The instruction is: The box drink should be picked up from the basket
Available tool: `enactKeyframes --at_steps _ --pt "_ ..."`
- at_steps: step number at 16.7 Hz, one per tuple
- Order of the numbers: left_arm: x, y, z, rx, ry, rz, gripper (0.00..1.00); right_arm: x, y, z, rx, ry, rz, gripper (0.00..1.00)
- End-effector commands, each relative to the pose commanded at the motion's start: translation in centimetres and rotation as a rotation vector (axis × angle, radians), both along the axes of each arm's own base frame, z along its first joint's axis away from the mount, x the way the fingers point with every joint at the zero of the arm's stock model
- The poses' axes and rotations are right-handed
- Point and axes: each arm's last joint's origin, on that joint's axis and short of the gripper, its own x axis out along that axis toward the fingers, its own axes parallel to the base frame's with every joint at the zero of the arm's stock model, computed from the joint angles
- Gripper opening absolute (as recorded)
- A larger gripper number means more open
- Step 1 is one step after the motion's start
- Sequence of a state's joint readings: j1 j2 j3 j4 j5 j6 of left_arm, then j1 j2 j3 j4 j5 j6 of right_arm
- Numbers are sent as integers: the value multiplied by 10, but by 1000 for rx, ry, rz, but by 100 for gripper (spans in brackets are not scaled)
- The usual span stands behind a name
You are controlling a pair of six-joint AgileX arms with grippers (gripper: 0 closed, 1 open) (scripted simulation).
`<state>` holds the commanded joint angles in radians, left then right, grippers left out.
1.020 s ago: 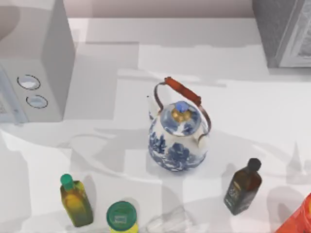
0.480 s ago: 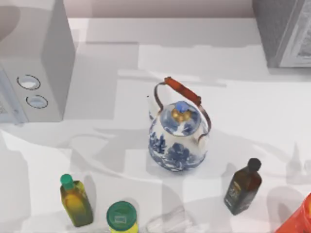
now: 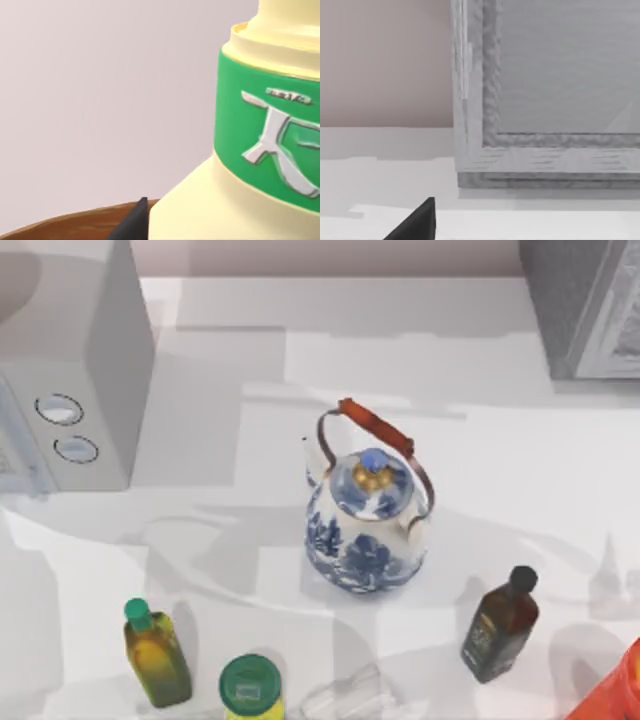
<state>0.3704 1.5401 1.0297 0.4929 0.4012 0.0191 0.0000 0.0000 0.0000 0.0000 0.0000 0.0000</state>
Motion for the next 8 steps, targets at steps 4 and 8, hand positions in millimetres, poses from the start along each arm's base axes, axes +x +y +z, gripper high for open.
enactKeyframes --at_steps 4,8 --pt "0 0 0 0 0 0 0 0 0 0 0 0 0 100" --pt "-2 0 12 9 -28 6 0 0 0 0 0 0 0 100"
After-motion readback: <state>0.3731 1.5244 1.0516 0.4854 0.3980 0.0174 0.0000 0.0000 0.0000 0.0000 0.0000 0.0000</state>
